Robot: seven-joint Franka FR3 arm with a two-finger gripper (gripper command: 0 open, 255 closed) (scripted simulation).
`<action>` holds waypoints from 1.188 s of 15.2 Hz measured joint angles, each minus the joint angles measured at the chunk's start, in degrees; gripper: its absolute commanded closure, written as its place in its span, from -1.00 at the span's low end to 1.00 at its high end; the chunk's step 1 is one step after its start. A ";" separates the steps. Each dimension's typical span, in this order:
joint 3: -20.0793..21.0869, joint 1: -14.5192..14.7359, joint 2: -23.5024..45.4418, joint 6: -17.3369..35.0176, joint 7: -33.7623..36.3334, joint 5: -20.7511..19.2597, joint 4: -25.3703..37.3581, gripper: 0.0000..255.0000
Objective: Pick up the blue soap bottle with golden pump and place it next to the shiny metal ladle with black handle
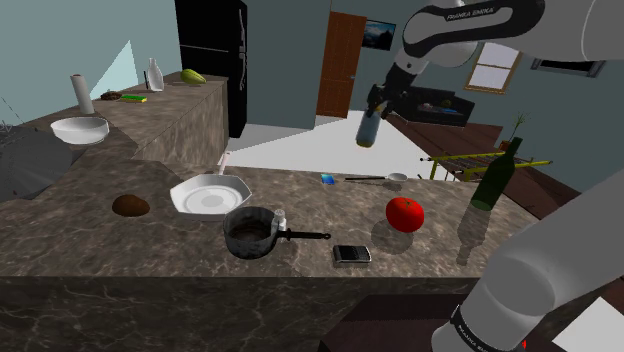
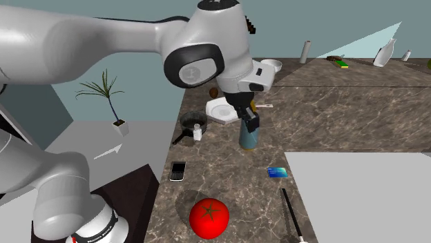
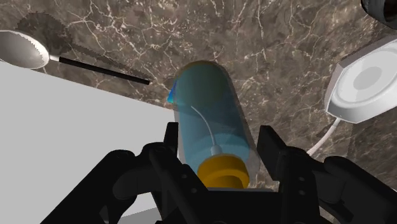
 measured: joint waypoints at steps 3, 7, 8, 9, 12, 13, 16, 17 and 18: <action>-3.27 -1.35 -0.61 -0.68 -4.66 0.34 -0.32 1.00; -7.38 -2.92 -0.39 -2.04 -10.41 0.82 0.66 1.00; -8.32 -3.24 -0.16 -2.38 -11.72 0.98 1.06 1.00; -9.59 -3.61 0.45 -3.08 -13.41 1.29 2.14 1.00; -12.55 -4.64 1.24 -3.98 -17.58 1.90 3.25 1.00; -13.82 -4.91 2.26 -4.45 -19.25 2.41 4.45 1.00; -17.49 -5.92 4.53 -5.57 -24.31 3.85 6.86 1.00; -17.92 -6.12 4.46 -5.18 -25.09 3.92 6.29 1.00; -18.10 -6.19 4.49 -4.46 -25.49 4.01 5.54 1.00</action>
